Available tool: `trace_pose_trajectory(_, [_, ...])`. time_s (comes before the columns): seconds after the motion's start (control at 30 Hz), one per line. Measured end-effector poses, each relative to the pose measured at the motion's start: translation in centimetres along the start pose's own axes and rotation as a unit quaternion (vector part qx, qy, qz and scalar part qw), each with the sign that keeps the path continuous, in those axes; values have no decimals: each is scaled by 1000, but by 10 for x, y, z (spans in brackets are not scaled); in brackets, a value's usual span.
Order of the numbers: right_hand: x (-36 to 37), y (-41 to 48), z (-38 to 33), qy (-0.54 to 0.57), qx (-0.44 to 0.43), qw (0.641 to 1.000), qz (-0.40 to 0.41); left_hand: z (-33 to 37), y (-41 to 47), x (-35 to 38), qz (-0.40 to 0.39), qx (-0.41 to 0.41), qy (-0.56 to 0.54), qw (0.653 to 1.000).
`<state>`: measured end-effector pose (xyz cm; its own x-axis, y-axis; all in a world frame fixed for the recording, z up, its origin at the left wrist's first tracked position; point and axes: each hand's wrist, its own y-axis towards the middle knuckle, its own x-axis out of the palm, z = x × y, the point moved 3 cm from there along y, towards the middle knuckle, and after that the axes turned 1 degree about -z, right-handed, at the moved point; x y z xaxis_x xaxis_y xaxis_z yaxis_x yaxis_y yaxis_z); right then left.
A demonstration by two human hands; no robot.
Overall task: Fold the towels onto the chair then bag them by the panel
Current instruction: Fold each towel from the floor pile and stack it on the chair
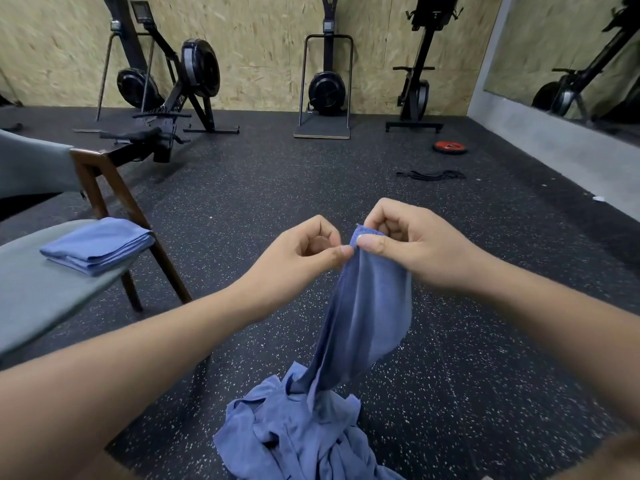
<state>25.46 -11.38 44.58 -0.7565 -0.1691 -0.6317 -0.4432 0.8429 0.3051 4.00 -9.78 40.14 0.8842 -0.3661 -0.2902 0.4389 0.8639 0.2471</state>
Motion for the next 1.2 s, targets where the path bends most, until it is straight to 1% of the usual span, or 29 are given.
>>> trace_pose_trajectory(0.17, [-10, 1, 1, 3, 3, 999, 40, -13, -3, 13, -12, -3, 8, 1000])
trace_pose_trajectory(0.3, [-12, 1, -2, 5, 3, 999, 45, -22, 0, 24, 7, 1, 3, 1000])
trace_pose_trajectory(0.57, [-16, -2, -8, 22, -4, 999, 49, -35, -2, 49, 14, -24, 84, 996])
trace_pose_trajectory(0.63, [-19, -3, -8, 26, -5, 998, 49, -33, -1, 51, 25, -16, 73, 997])
trace_pose_trajectory(0.77, [-31, -4, -7, 54, 9, 996, 68, -24, -1, 54, 39, 11, 6, 999])
trace_pose_trajectory(0.87, [-35, -6, -8, 68, 4, 995, 67, -15, -3, 54, 43, 44, -7, 998])
trace_pose_trajectory(0.93, [-37, -8, -7, 63, -6, 996, 69, -12, -2, 52, 54, 60, 7, 997])
trace_pose_trajectory(1.03, [-40, -9, -4, 69, -10, 994, 80, -10, -1, 45, 85, 63, 22, 994])
trace_pose_trajectory(1.2, [-44, -10, 1, 106, -4, 986, 125, -4, -3, 40, 132, 57, 56, 988])
